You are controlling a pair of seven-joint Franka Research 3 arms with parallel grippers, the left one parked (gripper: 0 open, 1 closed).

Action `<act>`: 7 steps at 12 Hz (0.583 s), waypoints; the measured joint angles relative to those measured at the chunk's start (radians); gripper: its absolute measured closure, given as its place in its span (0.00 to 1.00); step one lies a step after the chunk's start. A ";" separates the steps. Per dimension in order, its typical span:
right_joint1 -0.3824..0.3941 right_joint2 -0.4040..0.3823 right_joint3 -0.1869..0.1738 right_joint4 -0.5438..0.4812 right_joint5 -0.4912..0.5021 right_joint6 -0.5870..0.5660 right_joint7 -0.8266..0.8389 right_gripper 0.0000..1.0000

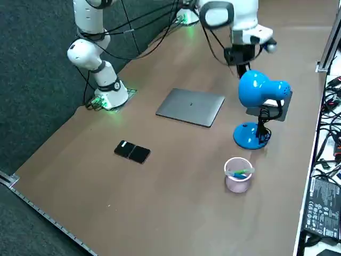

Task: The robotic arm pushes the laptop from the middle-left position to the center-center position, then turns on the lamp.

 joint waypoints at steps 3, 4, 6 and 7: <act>0.001 -0.148 0.028 0.007 0.053 -0.181 0.003 0.48; 0.000 -0.185 0.028 0.007 0.073 -0.227 0.003 0.36; -0.005 -0.254 0.025 0.007 0.105 -0.311 0.003 0.12; -0.006 -0.285 0.023 0.008 0.112 -0.354 0.005 0.01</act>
